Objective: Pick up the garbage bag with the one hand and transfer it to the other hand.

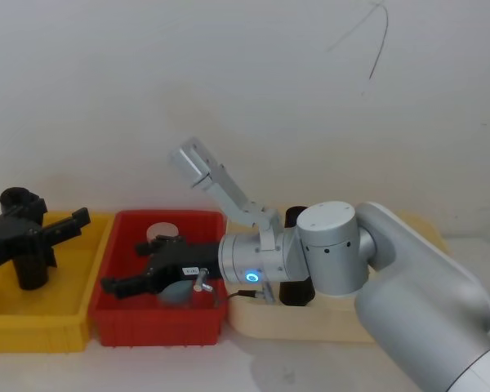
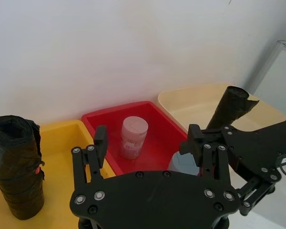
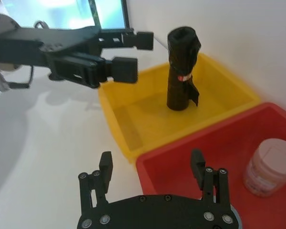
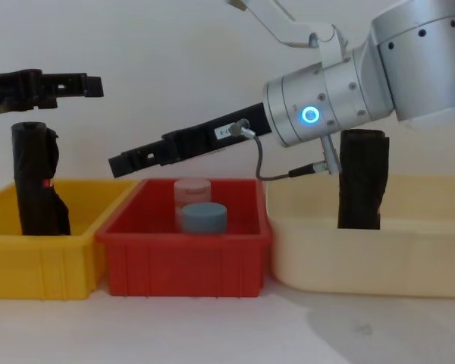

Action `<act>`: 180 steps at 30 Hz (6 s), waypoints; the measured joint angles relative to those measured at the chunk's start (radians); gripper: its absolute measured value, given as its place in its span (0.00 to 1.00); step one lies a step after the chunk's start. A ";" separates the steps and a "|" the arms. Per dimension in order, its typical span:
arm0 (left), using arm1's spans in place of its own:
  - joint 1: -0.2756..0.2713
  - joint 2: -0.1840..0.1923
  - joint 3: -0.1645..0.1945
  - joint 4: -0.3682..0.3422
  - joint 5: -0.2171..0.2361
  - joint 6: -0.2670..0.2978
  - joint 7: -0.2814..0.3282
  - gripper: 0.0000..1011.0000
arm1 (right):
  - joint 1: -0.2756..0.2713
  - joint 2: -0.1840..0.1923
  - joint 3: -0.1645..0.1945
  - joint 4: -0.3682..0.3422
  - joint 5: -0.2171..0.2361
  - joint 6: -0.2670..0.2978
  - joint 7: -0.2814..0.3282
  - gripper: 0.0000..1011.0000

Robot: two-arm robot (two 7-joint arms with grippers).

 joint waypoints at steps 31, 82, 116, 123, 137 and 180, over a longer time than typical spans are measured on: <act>0.000 0.000 0.000 0.000 0.000 0.000 0.000 0.99 | 0.070 -0.008 -0.033 0.179 -0.067 -0.049 -0.012 0.99; 0.000 0.000 0.000 0.000 0.000 0.000 0.000 0.99 | 0.070 -0.019 -0.019 0.295 -0.113 -0.092 0.034 0.68; 0.000 0.000 0.000 0.000 0.000 0.000 0.000 0.99 | 0.071 0.052 0.113 0.158 -0.052 -0.087 -0.008 0.64; 0.000 0.000 0.000 0.000 0.000 0.000 0.000 0.99 | 0.053 0.095 0.131 0.142 -0.049 -0.078 -0.042 0.64; 0.000 0.000 0.000 0.000 0.000 0.000 0.000 0.99 | 0.015 0.157 0.154 0.121 -0.077 -0.084 -0.114 0.64; 0.000 0.000 0.000 0.000 0.000 0.000 0.000 0.99 | -0.101 0.194 0.217 -0.087 -0.070 -0.065 -0.214 0.99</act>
